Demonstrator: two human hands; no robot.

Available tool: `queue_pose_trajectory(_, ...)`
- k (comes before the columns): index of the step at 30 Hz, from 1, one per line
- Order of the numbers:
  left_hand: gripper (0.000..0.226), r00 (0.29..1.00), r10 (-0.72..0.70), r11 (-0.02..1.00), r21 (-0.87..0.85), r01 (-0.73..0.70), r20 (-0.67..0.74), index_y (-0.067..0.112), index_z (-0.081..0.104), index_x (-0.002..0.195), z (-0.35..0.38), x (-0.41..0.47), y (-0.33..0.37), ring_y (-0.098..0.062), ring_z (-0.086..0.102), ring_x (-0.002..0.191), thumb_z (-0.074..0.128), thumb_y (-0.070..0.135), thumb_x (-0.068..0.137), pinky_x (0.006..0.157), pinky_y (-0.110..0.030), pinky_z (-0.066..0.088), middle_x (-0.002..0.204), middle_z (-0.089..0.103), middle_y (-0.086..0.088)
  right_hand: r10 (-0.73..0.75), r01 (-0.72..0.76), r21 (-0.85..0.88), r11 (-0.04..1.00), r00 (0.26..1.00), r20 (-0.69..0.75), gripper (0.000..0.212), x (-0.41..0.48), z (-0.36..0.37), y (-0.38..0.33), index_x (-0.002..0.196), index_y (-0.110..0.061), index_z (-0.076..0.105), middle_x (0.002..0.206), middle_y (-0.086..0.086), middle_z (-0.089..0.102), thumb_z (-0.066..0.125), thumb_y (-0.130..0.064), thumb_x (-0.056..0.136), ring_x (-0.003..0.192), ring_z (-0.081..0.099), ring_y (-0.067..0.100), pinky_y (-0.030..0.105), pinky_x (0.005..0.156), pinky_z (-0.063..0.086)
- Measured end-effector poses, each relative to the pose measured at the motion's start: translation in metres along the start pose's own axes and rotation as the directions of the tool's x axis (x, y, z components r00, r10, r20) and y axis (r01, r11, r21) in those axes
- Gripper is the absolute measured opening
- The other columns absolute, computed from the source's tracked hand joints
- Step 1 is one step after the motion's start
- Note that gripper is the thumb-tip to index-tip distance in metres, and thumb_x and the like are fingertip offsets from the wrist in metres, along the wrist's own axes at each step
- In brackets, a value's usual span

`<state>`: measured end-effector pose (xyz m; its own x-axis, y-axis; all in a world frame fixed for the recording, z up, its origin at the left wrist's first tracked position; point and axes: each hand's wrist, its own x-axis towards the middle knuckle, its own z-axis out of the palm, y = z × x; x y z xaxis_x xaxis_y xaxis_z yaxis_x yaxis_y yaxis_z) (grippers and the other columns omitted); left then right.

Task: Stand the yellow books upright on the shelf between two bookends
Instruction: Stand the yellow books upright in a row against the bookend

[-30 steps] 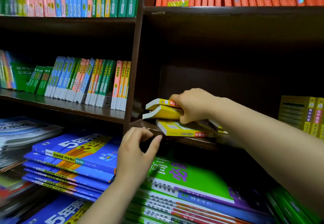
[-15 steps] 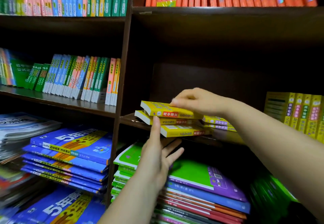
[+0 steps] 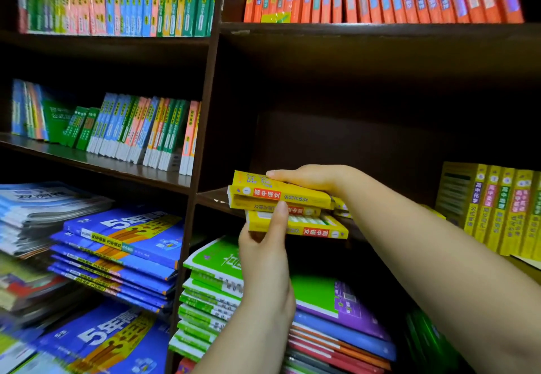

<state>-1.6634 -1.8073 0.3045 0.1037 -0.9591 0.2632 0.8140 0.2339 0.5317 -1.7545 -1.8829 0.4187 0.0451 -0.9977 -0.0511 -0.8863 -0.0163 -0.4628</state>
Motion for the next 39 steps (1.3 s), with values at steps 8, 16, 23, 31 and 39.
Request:
queue_pose_trajectory(8, 0.027, 0.992, 0.013, 1.000, -0.011, -0.015, -0.127, 0.017, 0.062, 0.100, 0.019, -0.004, 0.000, -0.018, 0.067, 0.087, 0.069, 0.019, 0.074, 0.075, -0.032, 0.053, 0.100, 0.069, -0.008, -0.016, 0.012, -0.025, 1.000, 0.987, -0.162, 0.060, -0.036, 0.015, -0.004, 0.095, -0.013, 0.064, 0.091, 0.002, 0.061, 0.041, -0.066, 0.080, 0.080, 0.059, 0.019, 0.029, 0.071, 0.044)
queue_pose_trajectory(16, 0.056, 0.984, 0.043, 0.999, -0.005, -0.045, -0.174, 0.008, 0.036, 0.126, 0.014, -0.007, 0.013, -0.017, 0.062, 0.078, 0.063, 0.004, 0.077, 0.057, -0.027, 0.050, 0.092, 0.063, -0.004, -0.057, 0.085, 0.059, 0.995, 0.923, -0.382, 0.073, -0.057, 0.027, 0.008, 0.112, -0.007, 0.054, 0.121, 0.016, 0.059, 0.041, -0.070, 0.077, 0.114, 0.053, 0.035, 0.051, 0.103, 0.037)
queue_pose_trajectory(23, 0.047, 0.978, 0.184, 0.941, 0.270, -0.203, 0.093, 0.006, 0.043, 0.123, 0.012, 0.017, 0.035, -0.012, 0.061, 0.072, 0.059, 0.002, 0.079, 0.054, -0.023, 0.051, 0.087, 0.062, -0.001, -0.200, 0.305, 0.489, 0.817, 0.946, -0.255, 0.040, -0.066, 0.020, 0.029, 0.105, -0.021, 0.057, 0.102, 0.002, 0.068, 0.046, -0.054, 0.084, 0.093, 0.065, 0.021, 0.039, 0.088, 0.052)
queue_pose_trajectory(31, 0.038, 0.894, 0.252, 0.735, 0.527, -0.426, 0.370, 0.019, 0.045, 0.101, 0.023, 0.073, 0.056, -0.002, 0.056, 0.073, 0.068, 0.004, 0.074, 0.055, -0.012, 0.048, 0.082, 0.056, 0.012, -0.141, 0.379, 0.673, 0.635, 0.914, -0.381, 0.049, -0.024, 0.021, 0.028, 0.126, -0.017, 0.043, 0.126, 0.006, 0.057, 0.049, -0.044, 0.086, 0.114, 0.055, 0.023, 0.045, 0.106, 0.037)
queue_pose_trajectory(39, 0.062, 0.851, 0.281, 0.593, 0.616, -0.518, 0.445, 0.013, 0.041, 0.120, 0.024, 0.099, 0.040, -0.010, 0.056, 0.082, 0.074, 0.010, 0.068, 0.063, -0.014, 0.042, 0.098, 0.055, 0.002, -0.100, 0.304, 0.777, 0.551, 0.949, -0.300, 0.015, -0.002, 0.016, 0.025, 0.094, -0.025, 0.053, 0.097, -0.002, 0.059, 0.039, -0.028, 0.091, 0.085, 0.056, 0.013, 0.036, 0.095, 0.039)
